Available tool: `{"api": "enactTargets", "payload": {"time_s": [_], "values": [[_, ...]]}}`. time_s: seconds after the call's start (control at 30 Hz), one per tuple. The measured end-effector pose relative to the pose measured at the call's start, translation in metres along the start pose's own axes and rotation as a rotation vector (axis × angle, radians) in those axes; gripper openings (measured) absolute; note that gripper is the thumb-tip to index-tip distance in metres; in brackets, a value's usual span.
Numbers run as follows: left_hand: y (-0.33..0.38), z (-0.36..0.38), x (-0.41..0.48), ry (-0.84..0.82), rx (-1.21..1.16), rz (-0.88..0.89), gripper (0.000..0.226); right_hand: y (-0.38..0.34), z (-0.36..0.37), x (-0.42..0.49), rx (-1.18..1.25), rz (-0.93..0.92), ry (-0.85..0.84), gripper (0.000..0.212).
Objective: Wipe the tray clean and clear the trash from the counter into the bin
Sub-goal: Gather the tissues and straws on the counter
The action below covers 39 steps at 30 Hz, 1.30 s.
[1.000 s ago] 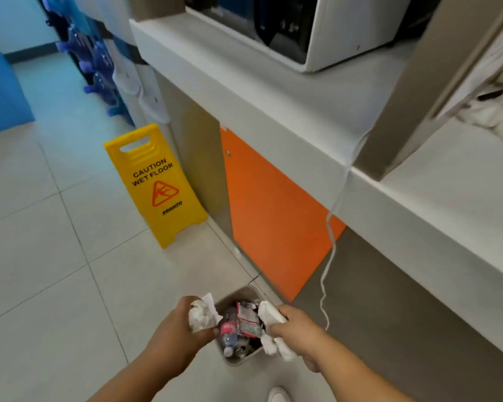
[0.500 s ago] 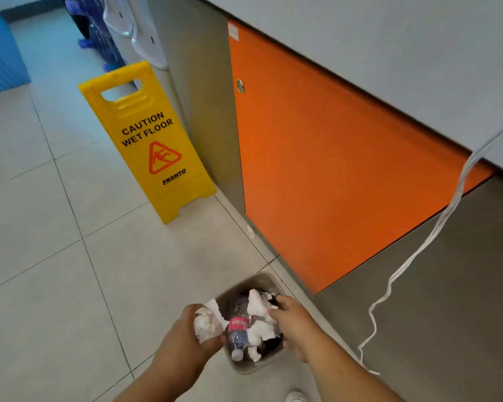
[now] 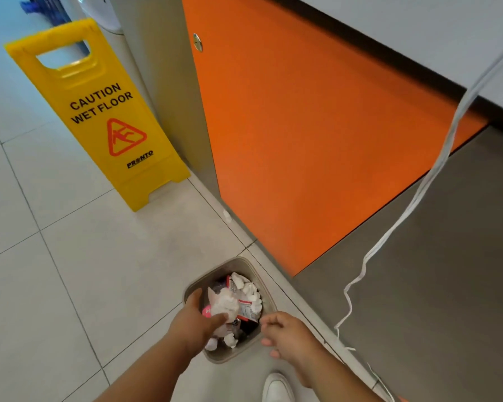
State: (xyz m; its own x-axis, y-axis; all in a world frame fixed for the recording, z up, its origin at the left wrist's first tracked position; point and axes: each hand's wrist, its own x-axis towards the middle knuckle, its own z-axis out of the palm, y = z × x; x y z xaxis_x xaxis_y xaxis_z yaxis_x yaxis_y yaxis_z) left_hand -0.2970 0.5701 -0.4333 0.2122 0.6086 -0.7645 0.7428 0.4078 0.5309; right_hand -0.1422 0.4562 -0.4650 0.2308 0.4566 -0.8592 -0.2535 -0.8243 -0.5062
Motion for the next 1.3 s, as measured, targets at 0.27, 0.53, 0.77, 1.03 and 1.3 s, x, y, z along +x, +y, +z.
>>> {"api": "enactTargets", "payload": {"time_s": [0.27, 0.53, 0.77, 1.03, 1.3], "values": [[0.029, -0.009, -0.019, 0.09, 0.131, 0.054, 0.053, -0.03, -0.016, -0.019, 0.015, -0.073, 0.054, 0.017], [0.074, -0.053, -0.086, 0.083, 0.211, 0.17, 0.052, -0.093, -0.04, -0.108, 0.006, -0.221, 0.086, 0.015], [0.123, -0.108, -0.177, 0.103, 0.419, 0.364, 0.049, -0.133, -0.065, -0.229, 0.008, -0.377, 0.146, 0.012], [0.211, -0.126, -0.263, 0.121, 0.541, 0.754, 0.039, -0.184, -0.109, -0.372, -0.063, -0.621, 0.261, 0.011], [0.272, -0.091, -0.322, 0.019, 0.495, 1.068, 0.041, -0.166, -0.169, -0.47, 0.06, -0.725, 0.476, 0.014]]}}
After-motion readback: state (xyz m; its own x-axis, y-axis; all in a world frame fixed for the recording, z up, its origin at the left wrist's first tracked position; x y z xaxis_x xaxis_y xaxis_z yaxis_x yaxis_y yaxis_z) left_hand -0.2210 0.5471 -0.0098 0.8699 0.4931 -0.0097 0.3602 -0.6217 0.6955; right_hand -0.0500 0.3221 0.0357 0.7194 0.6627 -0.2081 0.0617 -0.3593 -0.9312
